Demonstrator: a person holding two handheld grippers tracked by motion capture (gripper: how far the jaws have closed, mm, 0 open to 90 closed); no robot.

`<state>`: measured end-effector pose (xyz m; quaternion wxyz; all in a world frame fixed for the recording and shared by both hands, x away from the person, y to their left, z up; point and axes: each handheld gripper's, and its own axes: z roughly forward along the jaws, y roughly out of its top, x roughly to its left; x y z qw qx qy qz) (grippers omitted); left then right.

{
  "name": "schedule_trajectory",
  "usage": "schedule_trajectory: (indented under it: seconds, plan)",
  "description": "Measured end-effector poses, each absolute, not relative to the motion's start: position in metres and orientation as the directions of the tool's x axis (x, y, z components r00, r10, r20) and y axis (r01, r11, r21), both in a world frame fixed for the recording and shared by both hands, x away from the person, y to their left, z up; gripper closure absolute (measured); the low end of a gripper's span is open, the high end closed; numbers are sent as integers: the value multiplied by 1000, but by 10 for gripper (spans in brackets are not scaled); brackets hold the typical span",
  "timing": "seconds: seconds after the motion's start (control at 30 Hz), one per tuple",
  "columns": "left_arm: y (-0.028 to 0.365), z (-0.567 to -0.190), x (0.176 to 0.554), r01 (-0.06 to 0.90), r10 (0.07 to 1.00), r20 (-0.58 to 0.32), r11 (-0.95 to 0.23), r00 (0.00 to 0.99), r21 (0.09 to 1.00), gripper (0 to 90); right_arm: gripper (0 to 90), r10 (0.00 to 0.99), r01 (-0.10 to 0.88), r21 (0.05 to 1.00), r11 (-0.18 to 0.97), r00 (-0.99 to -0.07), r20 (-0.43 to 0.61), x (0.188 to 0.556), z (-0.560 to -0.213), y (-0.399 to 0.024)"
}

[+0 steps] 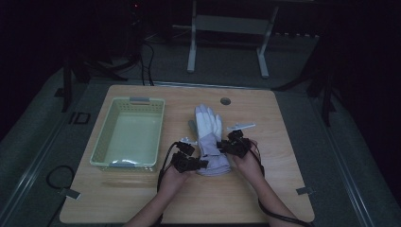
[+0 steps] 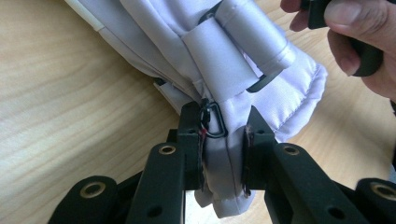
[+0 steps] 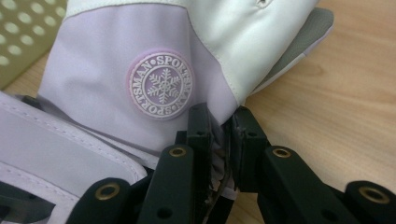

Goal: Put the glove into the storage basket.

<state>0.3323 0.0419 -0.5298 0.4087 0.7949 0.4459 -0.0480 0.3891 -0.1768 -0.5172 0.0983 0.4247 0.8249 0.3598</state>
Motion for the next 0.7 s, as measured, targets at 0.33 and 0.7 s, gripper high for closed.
schedule_trajectory:
  seconds: [0.33, 0.7]
  plan:
    - [63, -486, 336, 708, 677, -380, -301, 630, 639, 744, 796, 774, 582, 728, 363, -623, 112, 387, -475, -156]
    - [100, -453, 342, 692, 692, -340, -319, 637, 647, 744, 796, 760, 554, 754, 354, -640, 113, 396, -444, -122]
